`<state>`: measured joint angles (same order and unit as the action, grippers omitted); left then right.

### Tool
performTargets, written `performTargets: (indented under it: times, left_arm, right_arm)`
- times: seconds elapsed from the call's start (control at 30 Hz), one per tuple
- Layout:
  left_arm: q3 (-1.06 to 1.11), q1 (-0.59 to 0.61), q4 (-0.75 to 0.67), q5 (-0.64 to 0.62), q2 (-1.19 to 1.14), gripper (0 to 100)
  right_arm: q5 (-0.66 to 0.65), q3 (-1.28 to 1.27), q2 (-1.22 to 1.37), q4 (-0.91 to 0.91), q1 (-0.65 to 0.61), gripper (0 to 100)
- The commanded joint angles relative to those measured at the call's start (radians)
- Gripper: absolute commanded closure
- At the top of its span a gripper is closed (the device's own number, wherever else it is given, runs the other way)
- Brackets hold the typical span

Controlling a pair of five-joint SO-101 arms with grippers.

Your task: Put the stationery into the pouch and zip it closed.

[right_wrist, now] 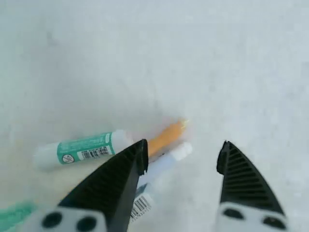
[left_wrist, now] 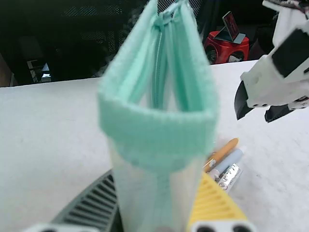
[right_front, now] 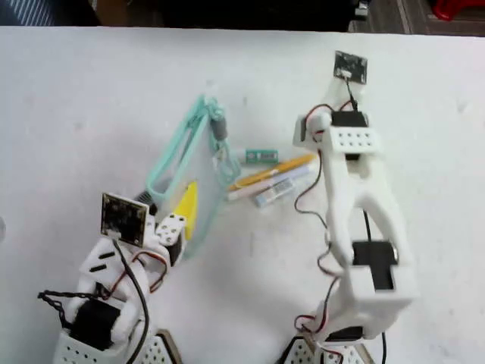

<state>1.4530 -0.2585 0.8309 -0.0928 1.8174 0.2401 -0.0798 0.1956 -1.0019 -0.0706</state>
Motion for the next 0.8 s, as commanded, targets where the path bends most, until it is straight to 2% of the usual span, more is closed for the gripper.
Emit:
performTargets:
  times: [0.0,0.2,0.57,0.63,0.77]
  left_arm:
    - [-0.011,-0.001,-0.032,0.003,0.013,88]
    - [-0.011,-0.001,-0.032,0.003,0.013,88]
    - [-0.011,-0.002,-0.032,0.003,0.013,88]
    - [-0.011,-0.002,-0.032,0.003,0.013,88]
    - [-0.011,-0.002,-0.032,0.003,0.013,88]
  right_arm:
    - [0.132,0.1,0.093,-0.001,0.01,77.9]
    - [0.233,0.236,0.259,-0.001,0.007,77.9]
    - [0.238,0.278,0.349,0.008,-0.045,78.1]
    - [0.236,0.278,0.349,0.021,-0.053,81.8]
    - [0.236,0.275,0.351,0.021,-0.047,98.5]
